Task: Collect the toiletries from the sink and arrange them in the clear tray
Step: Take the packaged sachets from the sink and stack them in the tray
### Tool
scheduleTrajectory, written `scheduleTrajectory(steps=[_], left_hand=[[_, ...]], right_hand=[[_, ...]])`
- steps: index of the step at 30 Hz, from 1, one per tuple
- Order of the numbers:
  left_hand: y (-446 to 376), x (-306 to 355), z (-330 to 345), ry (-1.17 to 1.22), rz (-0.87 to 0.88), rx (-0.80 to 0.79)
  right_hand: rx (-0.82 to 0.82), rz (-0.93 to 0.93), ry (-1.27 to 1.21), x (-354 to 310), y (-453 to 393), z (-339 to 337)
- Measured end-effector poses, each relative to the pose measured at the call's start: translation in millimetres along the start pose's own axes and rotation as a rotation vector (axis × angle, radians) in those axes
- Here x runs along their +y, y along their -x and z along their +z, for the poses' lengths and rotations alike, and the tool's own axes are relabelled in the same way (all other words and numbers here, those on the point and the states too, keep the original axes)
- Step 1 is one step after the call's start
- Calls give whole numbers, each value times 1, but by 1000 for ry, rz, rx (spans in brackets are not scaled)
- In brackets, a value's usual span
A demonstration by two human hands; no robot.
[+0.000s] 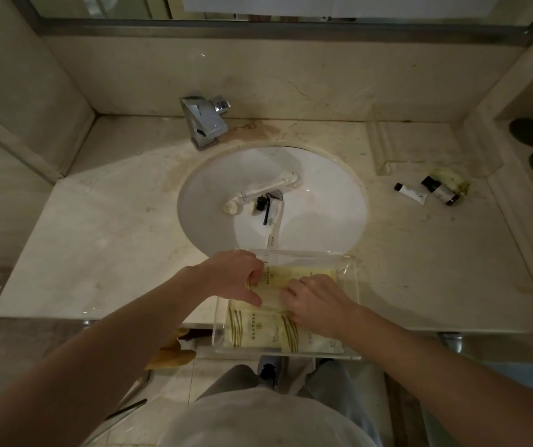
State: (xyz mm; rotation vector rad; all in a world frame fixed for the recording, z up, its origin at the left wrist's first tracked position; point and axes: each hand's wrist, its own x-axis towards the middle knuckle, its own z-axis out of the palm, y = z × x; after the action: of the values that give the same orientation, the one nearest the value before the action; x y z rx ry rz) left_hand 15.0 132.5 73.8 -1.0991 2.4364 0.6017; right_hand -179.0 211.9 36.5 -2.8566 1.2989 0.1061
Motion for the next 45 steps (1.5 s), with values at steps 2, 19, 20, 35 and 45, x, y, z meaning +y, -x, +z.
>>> scheduleTrajectory(steps=[2, 19, 20, 35, 45], left_hand=[[-1, 1, 2, -7, 0, -11], [4, 0, -23, 1156, -320, 433], [1, 5, -25, 1270, -342, 436], [-4, 25, -28, 947, -104, -7], [-9, 38, -12, 646, -90, -145]], right_hand=[[1, 4, 4, -1, 1, 1], [151, 837, -824, 22, -17, -38], [173, 863, -862, 23, -19, -40], [530, 843, -847, 28, -10, -45], [-70, 666, -998, 38, 12, -34]])
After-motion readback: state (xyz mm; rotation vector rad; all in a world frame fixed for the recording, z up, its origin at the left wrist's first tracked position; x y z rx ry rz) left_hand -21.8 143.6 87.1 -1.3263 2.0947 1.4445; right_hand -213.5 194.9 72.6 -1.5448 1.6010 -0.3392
